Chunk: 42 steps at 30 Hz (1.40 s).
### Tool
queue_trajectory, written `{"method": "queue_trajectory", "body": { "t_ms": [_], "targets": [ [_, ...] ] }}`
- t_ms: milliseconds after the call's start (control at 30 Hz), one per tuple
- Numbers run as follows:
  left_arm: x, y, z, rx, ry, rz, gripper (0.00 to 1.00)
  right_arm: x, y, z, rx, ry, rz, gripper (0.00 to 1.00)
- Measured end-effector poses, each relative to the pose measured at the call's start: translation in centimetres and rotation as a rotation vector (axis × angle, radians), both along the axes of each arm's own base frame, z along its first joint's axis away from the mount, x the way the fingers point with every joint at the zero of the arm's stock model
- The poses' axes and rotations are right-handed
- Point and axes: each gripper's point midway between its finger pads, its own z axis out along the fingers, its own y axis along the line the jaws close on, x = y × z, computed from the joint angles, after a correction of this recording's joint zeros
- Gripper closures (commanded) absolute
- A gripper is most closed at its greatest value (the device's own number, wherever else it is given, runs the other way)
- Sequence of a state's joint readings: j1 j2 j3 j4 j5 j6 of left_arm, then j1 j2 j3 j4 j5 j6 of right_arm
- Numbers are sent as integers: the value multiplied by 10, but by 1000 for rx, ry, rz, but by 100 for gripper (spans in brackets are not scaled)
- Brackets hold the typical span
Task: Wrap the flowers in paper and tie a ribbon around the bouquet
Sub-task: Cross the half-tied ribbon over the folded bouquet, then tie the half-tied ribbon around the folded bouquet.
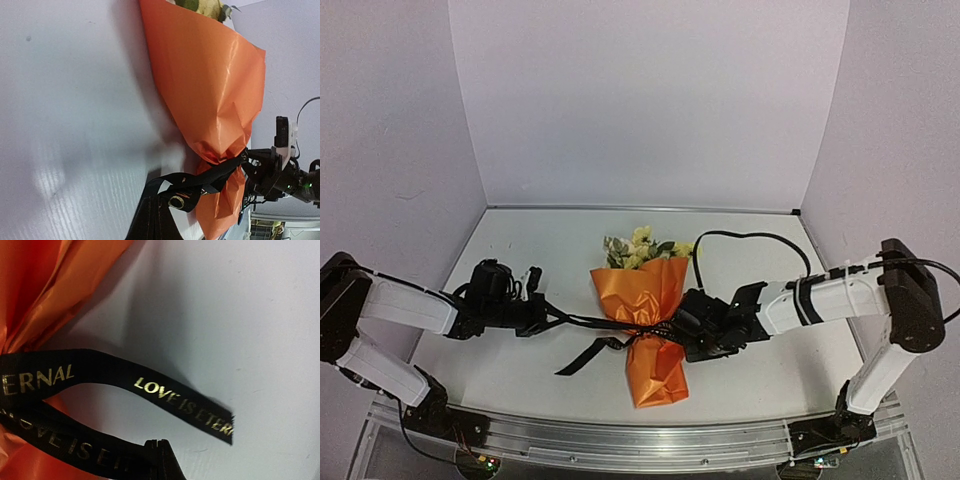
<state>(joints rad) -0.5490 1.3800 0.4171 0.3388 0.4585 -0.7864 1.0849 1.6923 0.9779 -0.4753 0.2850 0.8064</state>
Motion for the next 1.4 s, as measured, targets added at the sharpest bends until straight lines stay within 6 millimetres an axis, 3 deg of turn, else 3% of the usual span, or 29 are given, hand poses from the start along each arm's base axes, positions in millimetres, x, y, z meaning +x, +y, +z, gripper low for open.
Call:
{"method": "queue_trajectory", "body": {
  "t_ms": [200, 333, 433, 500, 633, 733, 833, 900, 967, 1133, 1267, 1400],
  "targets": [
    [22, 41, -12, 20, 68, 127, 100, -7, 36, 2, 58, 15, 29, 100],
    [24, 59, -19, 19, 129, 166, 100, 5, 35, 11, 95, 3, 16, 100],
    [22, 62, -22, 7, 159, 165, 100, 13, 24, 12, 121, 17, -7, 100],
    [26, 71, -25, 20, 170, 200, 100, 13, 5, 4, 87, 42, -32, 100],
    [36, 95, -34, 57, 189, 298, 100, -2, -43, -27, -45, 125, -81, 100],
    [37, 97, -35, 58, 195, 301, 100, -12, -55, -35, -82, 164, -83, 100],
    [36, 85, -26, 14, 175, 247, 96, -14, -50, -35, -59, 177, -78, 100],
    [36, 72, -17, 3, 143, 189, 80, -15, -45, -35, -37, 185, -76, 100],
    [35, 48, -3, 8, 80, 102, 69, -16, -36, -35, 0, 195, -73, 100],
    [21, -19, 31, 13, -65, -115, 59, -18, -13, -34, 77, 211, -59, 100],
    [7, -51, 24, 72, -103, -214, 59, -18, -1, -34, 117, 221, -56, 100],
    [-9, -63, 3, 152, -95, -269, 58, -17, 4, -34, 132, 224, -57, 100]
  ]
}}
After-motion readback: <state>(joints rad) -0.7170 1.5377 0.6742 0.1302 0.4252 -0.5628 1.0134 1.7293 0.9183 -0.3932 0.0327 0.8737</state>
